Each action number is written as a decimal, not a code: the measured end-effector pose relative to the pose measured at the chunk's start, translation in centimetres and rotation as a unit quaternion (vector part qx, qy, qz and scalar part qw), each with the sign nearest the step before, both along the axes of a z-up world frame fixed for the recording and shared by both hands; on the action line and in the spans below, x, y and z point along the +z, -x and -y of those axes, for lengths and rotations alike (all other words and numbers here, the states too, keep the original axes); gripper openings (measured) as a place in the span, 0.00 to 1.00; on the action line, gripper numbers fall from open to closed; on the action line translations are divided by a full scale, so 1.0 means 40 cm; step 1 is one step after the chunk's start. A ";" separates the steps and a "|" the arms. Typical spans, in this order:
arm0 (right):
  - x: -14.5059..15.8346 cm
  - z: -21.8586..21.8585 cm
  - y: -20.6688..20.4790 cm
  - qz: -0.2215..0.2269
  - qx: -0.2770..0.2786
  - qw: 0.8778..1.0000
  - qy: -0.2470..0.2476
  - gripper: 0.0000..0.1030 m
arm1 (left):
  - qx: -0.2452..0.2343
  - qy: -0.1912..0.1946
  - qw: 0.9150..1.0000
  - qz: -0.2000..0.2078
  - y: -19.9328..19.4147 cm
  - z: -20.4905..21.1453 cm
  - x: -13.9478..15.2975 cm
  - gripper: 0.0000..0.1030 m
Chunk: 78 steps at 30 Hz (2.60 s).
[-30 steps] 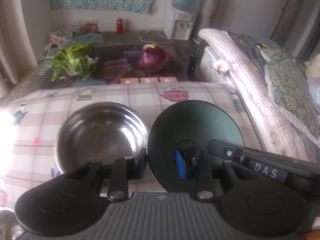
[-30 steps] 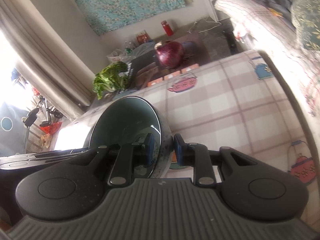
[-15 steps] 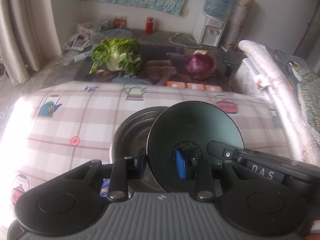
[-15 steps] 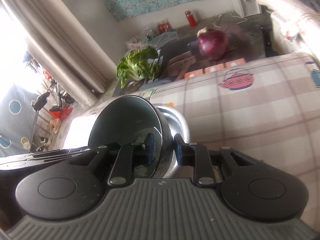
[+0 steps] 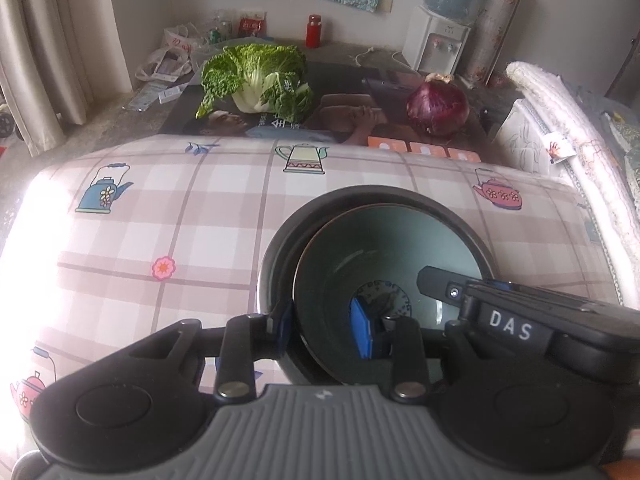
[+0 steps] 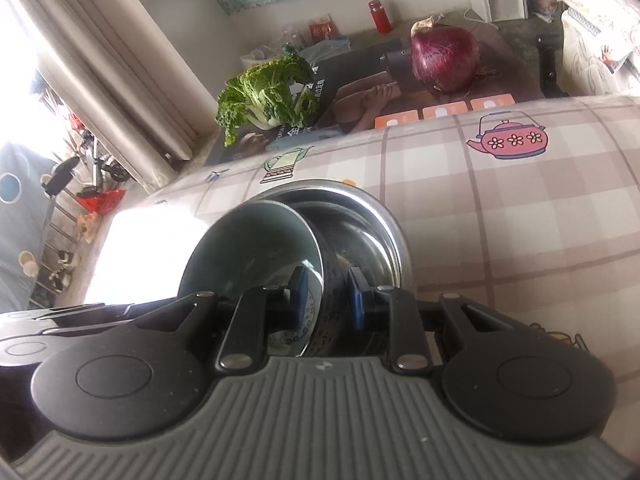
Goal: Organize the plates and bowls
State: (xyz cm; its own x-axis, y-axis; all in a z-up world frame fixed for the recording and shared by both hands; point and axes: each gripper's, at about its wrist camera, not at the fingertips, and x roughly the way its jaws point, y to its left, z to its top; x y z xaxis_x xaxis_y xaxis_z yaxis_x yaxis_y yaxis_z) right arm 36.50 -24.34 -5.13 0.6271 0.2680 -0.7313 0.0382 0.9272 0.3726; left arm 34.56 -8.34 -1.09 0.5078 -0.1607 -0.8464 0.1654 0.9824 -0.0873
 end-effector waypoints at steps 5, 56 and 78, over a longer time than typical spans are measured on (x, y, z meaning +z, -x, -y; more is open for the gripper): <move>0.012 -0.022 -0.002 0.013 -0.002 1.000 0.027 0.31 | -0.007 -0.018 0.999 0.032 0.024 -0.001 0.029 0.39; -0.052 -0.426 0.743 -0.006 0.051 0.981 -0.186 0.53 | 0.166 0.013 0.979 0.116 0.700 -0.585 -0.049 0.60; -0.095 -0.456 0.707 -0.024 0.037 0.984 -0.174 0.21 | 0.143 -0.023 0.986 0.080 0.694 -0.594 -0.077 0.18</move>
State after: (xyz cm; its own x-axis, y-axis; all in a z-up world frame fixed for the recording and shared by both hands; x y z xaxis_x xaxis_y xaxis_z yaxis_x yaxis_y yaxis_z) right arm 8.21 -6.09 -8.91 0.5625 0.5512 -0.6162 0.0005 0.7451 0.6670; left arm 6.81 15.41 -4.16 0.6546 0.0456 -0.7546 -0.1113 0.9931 -0.0365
